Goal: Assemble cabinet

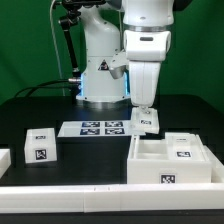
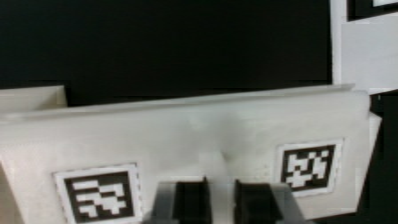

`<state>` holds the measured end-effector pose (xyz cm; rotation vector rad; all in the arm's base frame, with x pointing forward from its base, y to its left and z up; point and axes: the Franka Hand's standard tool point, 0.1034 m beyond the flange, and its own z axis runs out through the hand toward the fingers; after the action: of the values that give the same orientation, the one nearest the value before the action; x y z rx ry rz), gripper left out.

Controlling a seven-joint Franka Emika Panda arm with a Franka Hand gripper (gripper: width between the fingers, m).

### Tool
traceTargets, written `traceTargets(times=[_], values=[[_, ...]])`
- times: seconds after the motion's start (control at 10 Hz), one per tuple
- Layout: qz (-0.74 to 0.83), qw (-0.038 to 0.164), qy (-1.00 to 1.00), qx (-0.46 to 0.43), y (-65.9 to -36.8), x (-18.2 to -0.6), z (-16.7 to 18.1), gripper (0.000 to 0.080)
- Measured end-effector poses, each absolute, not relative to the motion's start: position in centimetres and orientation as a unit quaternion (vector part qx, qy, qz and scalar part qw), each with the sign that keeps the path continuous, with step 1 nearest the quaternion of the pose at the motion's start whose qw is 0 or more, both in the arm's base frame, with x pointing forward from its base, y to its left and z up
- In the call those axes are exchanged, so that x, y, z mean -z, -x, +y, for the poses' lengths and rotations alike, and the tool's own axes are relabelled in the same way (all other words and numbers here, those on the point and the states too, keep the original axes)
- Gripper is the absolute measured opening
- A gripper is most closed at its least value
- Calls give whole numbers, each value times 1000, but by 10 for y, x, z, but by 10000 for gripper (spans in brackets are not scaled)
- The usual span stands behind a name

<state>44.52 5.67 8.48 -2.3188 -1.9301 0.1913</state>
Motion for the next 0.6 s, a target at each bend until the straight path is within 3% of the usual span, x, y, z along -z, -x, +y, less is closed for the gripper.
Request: traceTargets(times=[0.6], values=[[-621, 70, 778, -66, -442, -81, 67, 64]])
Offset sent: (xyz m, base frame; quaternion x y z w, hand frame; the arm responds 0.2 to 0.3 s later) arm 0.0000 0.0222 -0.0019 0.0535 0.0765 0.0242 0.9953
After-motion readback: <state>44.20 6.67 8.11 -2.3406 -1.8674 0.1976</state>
